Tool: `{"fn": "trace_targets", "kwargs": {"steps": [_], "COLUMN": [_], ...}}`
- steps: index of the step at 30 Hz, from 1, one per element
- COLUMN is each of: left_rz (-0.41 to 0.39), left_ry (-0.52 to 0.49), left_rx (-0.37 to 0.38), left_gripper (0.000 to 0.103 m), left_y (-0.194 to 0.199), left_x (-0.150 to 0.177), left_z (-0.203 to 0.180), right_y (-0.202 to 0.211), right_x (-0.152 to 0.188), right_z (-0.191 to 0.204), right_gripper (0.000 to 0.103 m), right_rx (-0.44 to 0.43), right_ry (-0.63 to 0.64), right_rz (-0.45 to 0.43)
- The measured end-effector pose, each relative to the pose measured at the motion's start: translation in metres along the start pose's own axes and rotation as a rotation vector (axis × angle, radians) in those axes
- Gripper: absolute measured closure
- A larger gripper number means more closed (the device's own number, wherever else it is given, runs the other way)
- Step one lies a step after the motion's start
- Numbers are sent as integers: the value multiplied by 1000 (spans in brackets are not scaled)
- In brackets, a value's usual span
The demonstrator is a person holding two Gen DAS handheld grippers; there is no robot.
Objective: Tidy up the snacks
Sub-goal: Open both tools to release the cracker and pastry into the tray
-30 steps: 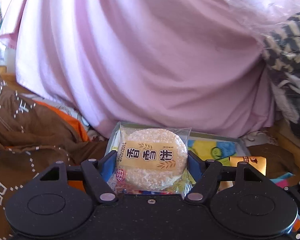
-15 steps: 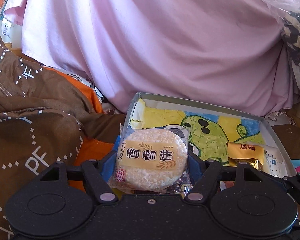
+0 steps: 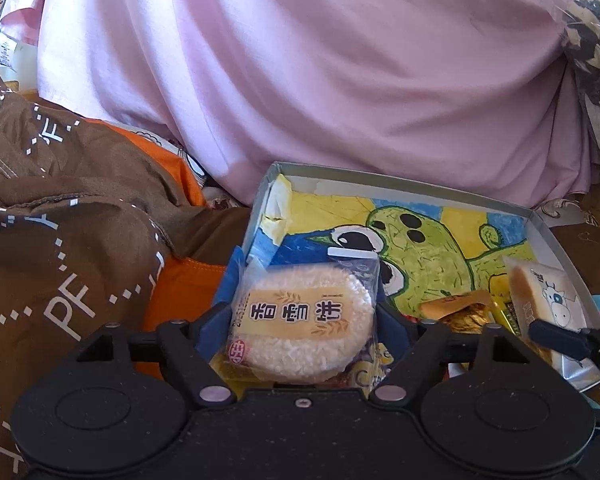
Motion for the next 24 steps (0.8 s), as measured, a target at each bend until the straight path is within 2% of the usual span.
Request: {"fn": "trace_targets", "kwargs": {"steps": [4,7,15,19,24], "left_rz": [-1,-20,-74,-110,-154], "left_ry": [9,26,103,99,76], "left_rx": [3,8,-1,3,11], "left_gripper": [13,10,8,3,2], "left_y": [4,11,40,60,89], "left_x": [1,-3,-9,-17,-26], "left_z": [-4,-6,-7,-14,-26], "right_y": [9,17,48,63,87], "right_x": [-5,-10,-36,-49,-65], "right_z": [-5,-12,-36,-42,-47], "right_gripper": [19,13,1,0,0], "right_rx": [16,39,105,108,111], "right_ry": [-11,-32,-107,-122,-122], "right_rz": [-25,-47,-133,-152,-194]}}
Point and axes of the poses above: each gripper's, at about its wrist camera, not at the fingertips, and y roughly against the way its jaws point, z to its left, x to its underside, the point moved 10 cm from there along -y, roughly the way its jaws point, and after that the axes turned 9 degrees about x, right-handed, at the moved point
